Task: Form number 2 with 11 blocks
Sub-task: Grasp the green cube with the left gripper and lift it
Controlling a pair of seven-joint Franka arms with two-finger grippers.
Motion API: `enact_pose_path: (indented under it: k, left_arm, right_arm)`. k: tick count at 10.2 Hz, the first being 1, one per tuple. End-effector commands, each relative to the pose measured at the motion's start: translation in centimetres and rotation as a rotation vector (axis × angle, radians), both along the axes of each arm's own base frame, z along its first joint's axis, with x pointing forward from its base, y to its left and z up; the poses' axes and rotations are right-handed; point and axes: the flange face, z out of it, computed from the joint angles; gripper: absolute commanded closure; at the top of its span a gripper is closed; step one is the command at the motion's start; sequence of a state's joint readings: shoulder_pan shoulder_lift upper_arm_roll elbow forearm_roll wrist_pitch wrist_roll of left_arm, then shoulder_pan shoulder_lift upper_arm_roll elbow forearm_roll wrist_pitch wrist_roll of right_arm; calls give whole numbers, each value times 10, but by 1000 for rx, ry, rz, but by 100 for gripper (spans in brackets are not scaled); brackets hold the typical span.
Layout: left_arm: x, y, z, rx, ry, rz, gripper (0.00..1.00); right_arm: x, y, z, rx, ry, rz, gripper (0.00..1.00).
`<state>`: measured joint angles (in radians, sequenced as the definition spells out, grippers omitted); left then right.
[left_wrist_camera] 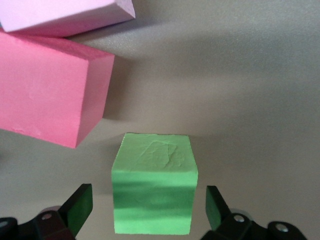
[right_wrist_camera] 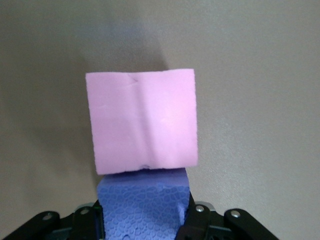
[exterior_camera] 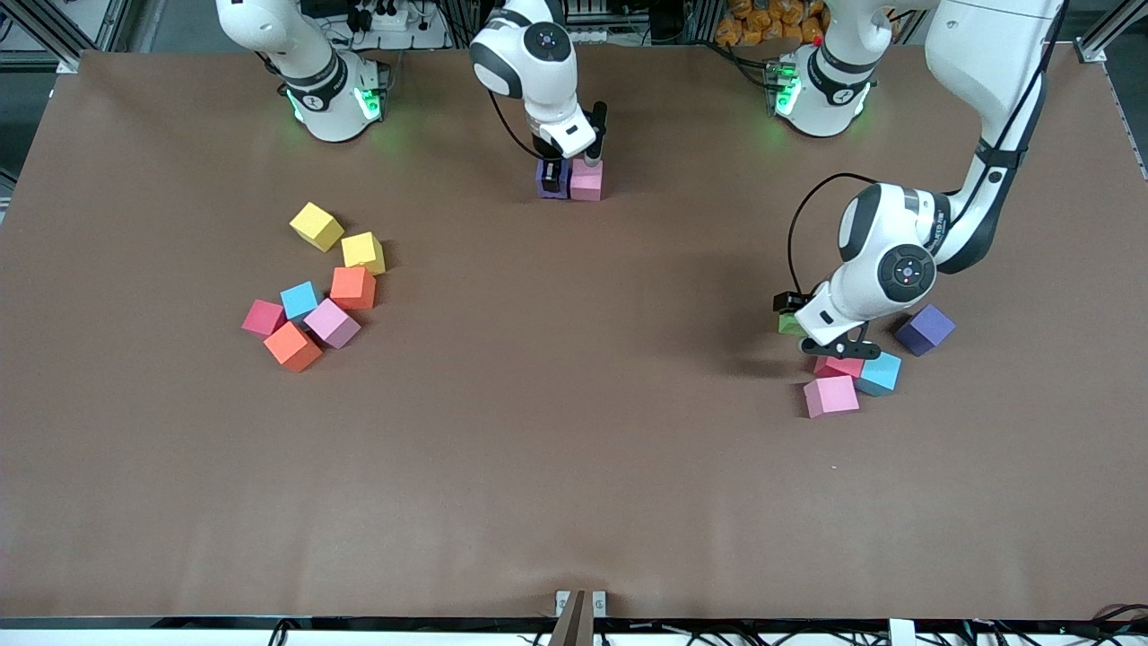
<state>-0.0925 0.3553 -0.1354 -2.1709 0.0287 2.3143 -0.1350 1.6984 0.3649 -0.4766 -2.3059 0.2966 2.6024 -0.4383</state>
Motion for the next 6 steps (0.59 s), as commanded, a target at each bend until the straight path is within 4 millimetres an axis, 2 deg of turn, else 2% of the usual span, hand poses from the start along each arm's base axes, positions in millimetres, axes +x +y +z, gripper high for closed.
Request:
enact_pose_path:
  k: [1, 3, 4, 5, 6]
  left_arm:
    - [1, -3, -8, -6, -3, 7, 17]
    - [1, -3, -9, -6, -2, 7, 58]
    - [0, -3, -8, -6, -2, 7, 74]
    - [0, -2, -4, -5, -6, 10, 91]
    - [-1, -4, 6, -4, -11, 10, 100]
  right_arm:
    - [-8, 1, -2, 6, 1, -18, 100]
    - [-8, 1, -2, 5, 1, -46, 100]
    - [-10, 3, -2, 5, 2, -69, 75]
    - [-10, 3, -1, 7, 1, -63, 1]
    - [-10, 3, -1, 5, 2, -59, 0]
